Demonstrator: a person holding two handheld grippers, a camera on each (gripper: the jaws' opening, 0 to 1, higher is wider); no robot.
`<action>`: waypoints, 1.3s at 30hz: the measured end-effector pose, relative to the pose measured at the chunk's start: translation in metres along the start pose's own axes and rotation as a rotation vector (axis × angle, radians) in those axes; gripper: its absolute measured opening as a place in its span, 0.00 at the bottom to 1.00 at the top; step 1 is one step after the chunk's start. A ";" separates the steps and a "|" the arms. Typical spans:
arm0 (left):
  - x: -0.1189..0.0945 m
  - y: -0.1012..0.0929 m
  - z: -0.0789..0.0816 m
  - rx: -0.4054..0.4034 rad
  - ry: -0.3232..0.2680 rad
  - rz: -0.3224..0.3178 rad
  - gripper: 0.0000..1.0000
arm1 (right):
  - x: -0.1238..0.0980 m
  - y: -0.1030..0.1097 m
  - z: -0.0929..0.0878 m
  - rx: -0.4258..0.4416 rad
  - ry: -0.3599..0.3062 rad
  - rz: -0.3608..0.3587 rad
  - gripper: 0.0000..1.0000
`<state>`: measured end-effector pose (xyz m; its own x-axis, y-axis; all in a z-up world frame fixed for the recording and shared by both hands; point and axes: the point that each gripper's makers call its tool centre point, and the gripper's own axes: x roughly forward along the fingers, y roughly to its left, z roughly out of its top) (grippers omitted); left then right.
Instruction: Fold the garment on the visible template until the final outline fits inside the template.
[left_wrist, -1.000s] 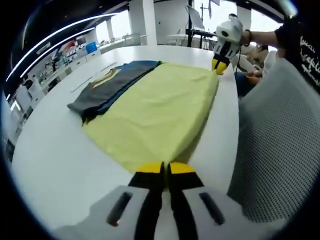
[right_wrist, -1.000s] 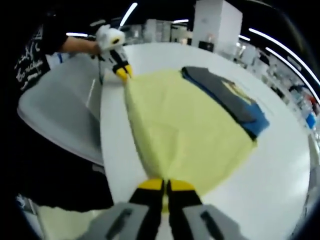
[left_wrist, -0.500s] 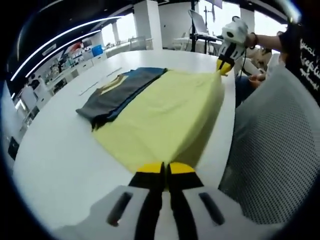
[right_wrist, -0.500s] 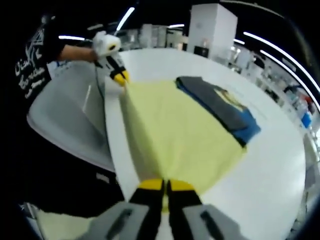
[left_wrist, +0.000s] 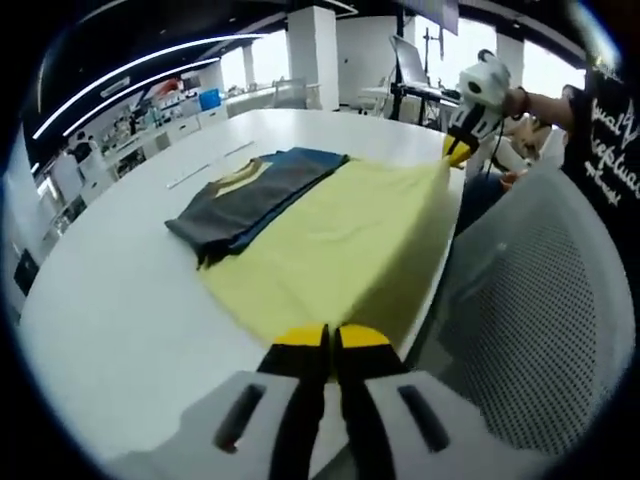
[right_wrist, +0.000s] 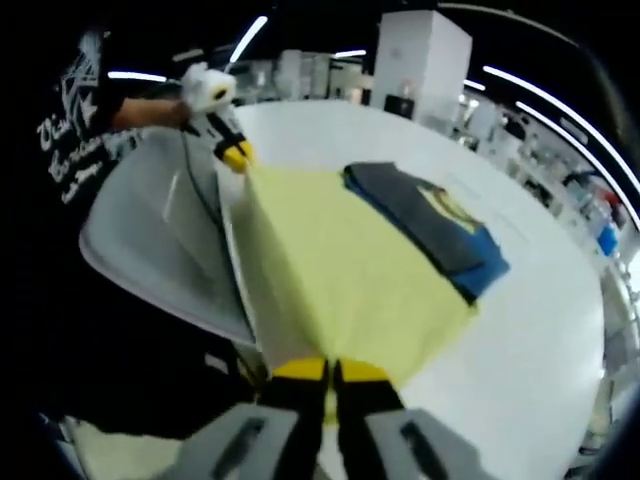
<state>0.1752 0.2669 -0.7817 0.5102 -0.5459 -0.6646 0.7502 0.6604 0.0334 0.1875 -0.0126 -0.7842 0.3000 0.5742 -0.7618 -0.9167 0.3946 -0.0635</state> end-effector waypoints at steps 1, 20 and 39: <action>-0.003 -0.002 0.001 -0.003 -0.001 0.001 0.00 | -0.002 0.003 0.001 0.004 -0.002 0.004 0.00; -0.034 -0.026 0.010 0.008 -0.002 -0.002 0.00 | -0.035 0.020 0.009 -0.054 0.015 0.043 0.00; -0.040 0.021 0.061 0.123 -0.048 0.096 0.00 | -0.051 -0.027 0.055 -0.153 -0.051 -0.109 0.00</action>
<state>0.1962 0.2715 -0.7084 0.5989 -0.5096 -0.6178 0.7418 0.6436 0.1883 0.2114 -0.0128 -0.7079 0.4093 0.5710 -0.7117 -0.9063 0.3449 -0.2445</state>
